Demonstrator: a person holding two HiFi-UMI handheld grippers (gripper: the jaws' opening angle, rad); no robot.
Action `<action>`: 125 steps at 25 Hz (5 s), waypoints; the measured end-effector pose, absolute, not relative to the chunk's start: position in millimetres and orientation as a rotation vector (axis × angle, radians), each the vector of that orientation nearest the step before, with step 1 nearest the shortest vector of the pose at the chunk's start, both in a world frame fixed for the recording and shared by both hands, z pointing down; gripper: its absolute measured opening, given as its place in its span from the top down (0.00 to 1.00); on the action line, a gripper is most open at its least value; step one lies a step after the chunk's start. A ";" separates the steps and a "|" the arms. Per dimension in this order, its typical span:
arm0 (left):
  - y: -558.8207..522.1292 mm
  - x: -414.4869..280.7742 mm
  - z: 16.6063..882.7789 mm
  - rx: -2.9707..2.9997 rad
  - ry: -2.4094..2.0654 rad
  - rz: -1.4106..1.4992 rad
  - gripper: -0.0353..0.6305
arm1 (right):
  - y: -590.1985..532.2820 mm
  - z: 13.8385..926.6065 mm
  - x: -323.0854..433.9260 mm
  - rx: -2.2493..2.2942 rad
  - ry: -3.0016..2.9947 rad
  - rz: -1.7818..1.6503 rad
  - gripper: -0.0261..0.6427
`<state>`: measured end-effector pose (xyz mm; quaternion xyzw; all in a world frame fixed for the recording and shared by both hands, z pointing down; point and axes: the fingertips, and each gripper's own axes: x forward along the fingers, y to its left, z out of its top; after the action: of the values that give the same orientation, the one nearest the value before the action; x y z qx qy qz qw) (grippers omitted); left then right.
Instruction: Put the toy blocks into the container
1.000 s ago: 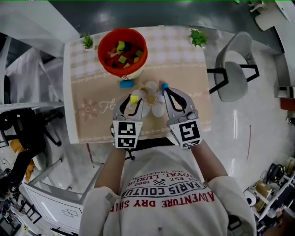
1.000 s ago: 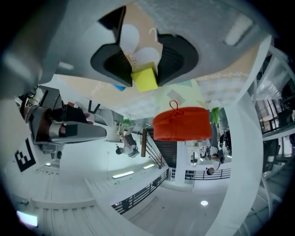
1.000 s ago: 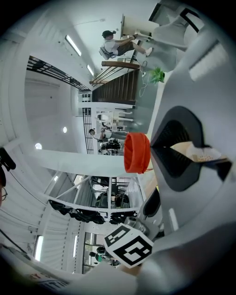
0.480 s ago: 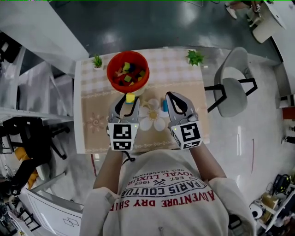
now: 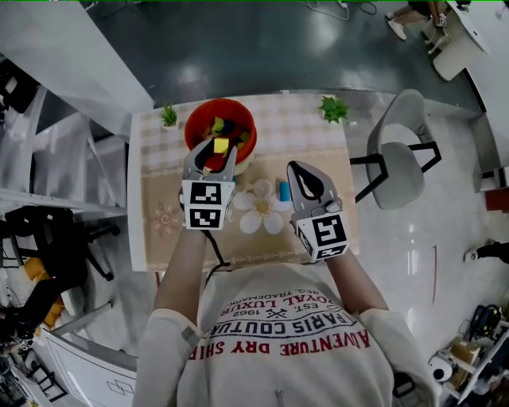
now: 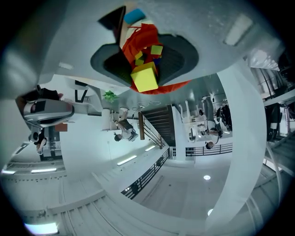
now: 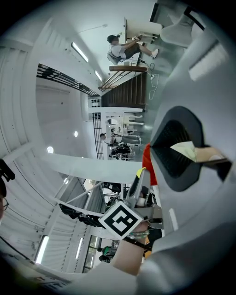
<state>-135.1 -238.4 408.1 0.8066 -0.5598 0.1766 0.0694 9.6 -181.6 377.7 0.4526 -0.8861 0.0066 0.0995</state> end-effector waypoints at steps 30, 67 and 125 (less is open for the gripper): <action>-147.3 14.6 515.5 2.339 -1.316 0.576 0.36 | -162.0 439.0 83.7 1.363 -2.516 0.131 0.96; -171.3 43.3 582.1 2.057 -1.235 0.618 0.73 | -176.3 469.9 129.5 1.389 -2.448 0.240 0.96; -205.9 -191.2 447.1 2.166 -1.709 0.301 0.47 | -184.1 422.1 -39.3 1.276 -2.522 0.128 0.96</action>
<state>-191.2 -205.9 447.1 0.7674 -0.6054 0.1067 0.1820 -39.3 -184.1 422.1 0.4454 -0.8806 0.0447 0.1555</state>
